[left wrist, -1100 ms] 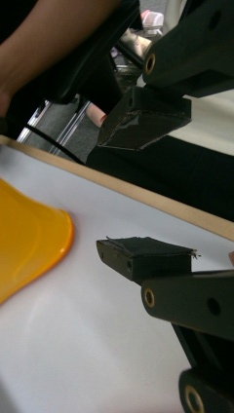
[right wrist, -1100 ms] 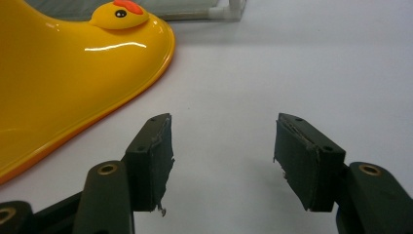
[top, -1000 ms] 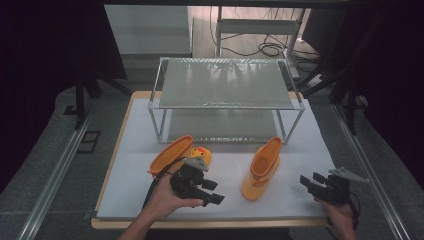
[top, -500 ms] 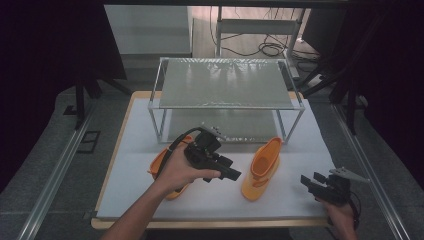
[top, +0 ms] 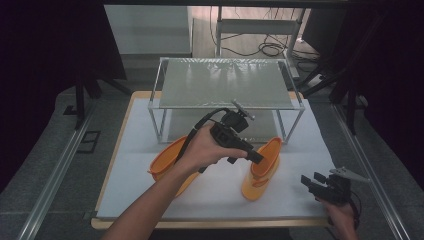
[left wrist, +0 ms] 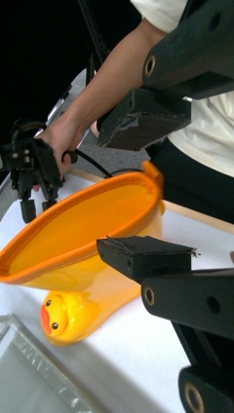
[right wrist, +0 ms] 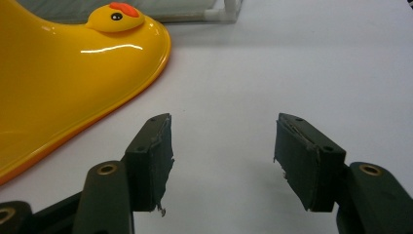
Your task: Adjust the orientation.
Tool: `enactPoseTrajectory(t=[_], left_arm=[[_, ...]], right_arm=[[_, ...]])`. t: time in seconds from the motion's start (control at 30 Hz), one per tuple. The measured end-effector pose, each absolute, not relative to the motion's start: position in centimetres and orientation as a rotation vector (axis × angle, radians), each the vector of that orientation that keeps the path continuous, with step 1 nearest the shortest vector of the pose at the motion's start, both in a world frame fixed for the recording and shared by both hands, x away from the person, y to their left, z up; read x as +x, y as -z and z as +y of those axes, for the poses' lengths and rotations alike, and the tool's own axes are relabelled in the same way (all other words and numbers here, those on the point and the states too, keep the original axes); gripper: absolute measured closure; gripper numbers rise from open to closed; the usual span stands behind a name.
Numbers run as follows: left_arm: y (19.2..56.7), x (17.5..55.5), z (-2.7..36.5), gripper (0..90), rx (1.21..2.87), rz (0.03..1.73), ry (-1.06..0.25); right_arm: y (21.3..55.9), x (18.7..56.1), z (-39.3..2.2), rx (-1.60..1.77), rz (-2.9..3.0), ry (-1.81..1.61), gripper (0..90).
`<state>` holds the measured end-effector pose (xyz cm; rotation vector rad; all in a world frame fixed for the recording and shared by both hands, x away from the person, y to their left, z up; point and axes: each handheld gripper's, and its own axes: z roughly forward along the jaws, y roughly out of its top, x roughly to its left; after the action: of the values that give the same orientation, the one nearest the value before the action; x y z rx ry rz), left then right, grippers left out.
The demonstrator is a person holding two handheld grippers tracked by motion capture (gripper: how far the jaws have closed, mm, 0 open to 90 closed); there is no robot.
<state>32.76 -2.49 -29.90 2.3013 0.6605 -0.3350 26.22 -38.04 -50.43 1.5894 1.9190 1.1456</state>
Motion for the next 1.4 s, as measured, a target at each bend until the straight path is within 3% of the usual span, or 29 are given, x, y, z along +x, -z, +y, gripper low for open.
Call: enactPoseTrajectory(t=[0.67,0.9,0.97,1.0,1.07,1.4], left_arm=[[32.8,36.3,-7.4,53.0,2.479,0.79,0.322],[34.1,36.7,-8.8,63.2,2.544,0.822,0.305],[34.3,36.8,-9.0,73.0,2.557,0.812,0.306],[34.3,36.9,-9.0,73.0,2.556,0.82,0.31],[34.3,37.0,-8.9,84.4,2.557,0.829,0.298],[32.3,37.5,-7.0,86.2,2.459,0.827,0.371]], right_arm=[[50.6,26.3,-38.4,1.604,1.911,-1.147,38.4],[50.6,26.3,-38.5,1.619,1.913,-1.136,38.4],[50.6,26.3,-38.6,1.619,1.911,-1.136,38.4],[50.6,26.3,-38.6,1.619,1.911,-1.136,38.4],[50.6,26.3,-38.6,1.622,1.909,-1.135,38.4],[50.7,26.3,-38.8,1.627,1.897,-1.138,38.5]])
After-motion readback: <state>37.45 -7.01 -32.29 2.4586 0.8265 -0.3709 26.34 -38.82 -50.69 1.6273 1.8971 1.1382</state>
